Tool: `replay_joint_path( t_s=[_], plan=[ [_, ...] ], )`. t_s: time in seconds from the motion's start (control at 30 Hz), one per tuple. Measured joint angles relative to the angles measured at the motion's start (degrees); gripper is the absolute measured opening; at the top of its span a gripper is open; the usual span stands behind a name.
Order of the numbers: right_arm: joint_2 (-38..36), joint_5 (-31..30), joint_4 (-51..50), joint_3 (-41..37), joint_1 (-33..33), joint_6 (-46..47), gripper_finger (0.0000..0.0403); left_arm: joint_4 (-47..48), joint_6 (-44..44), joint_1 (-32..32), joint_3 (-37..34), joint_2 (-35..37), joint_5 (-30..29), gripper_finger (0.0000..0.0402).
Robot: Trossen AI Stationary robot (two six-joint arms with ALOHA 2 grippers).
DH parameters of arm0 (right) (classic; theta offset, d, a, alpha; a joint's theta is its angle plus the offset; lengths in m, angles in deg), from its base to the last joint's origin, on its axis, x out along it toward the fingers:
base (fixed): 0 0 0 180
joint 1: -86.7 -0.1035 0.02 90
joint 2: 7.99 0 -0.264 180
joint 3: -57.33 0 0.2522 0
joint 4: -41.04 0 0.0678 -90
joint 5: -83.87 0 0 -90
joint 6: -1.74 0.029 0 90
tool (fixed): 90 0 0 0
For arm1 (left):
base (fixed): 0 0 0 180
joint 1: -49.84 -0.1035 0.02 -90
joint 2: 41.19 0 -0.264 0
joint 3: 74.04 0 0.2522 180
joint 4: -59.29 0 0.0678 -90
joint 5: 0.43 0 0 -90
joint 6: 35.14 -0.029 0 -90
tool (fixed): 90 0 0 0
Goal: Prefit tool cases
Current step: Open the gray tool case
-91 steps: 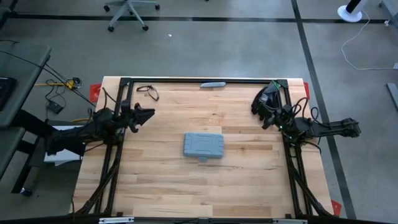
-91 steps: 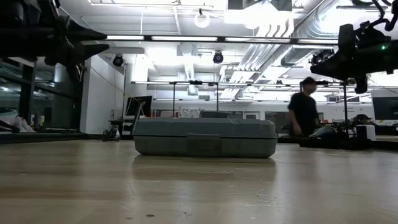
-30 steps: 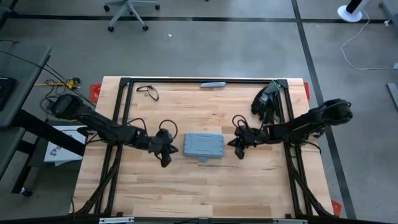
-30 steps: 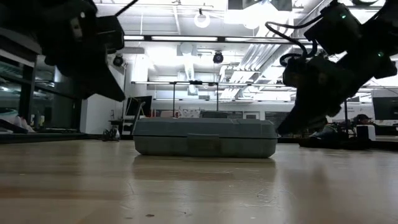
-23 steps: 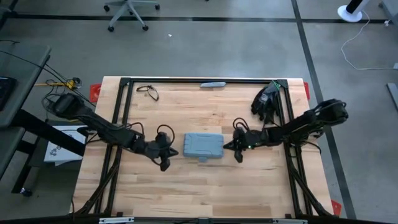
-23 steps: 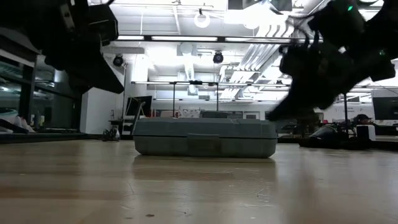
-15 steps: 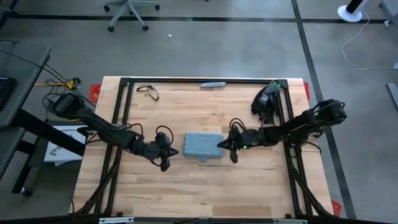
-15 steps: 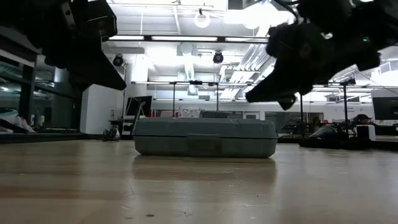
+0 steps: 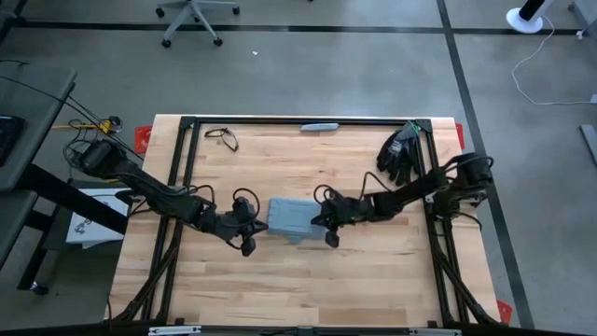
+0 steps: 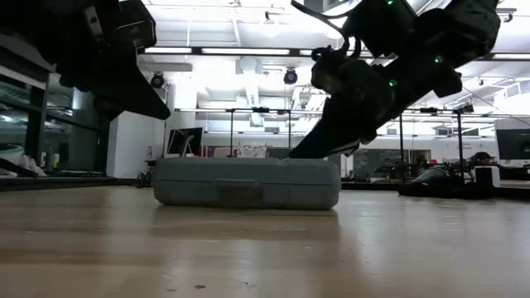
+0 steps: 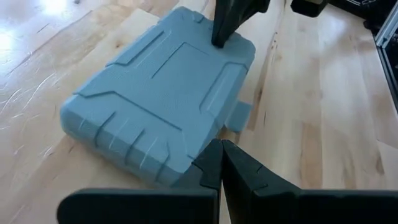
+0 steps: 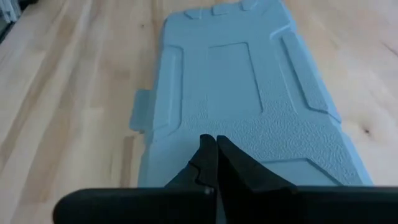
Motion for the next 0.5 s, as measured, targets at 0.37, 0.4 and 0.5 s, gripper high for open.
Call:
replay_joint_path(
  t_s=[0.37, 0.4, 0.5],
  plan=[
    [-0.4, -8.1, -5.2, 0.0, 6.7, -1.1, 0.0, 0.0, 0.0, 0.0, 0.0, -0.9, -1.8, 0.0],
    [-0.4, -8.4, -5.2, -0.1, 7.1, -1.1, 0.0, 0.0, 0.0, 0.0, 0.0, -1.3, -2.0, 0.0],
    [-0.4, -9.0, -5.3, -0.1, 7.7, -1.0, 0.0, 0.0, 0.5, 0.0, 0.0, -3.1, -2.4, 0.0]
  ],
)
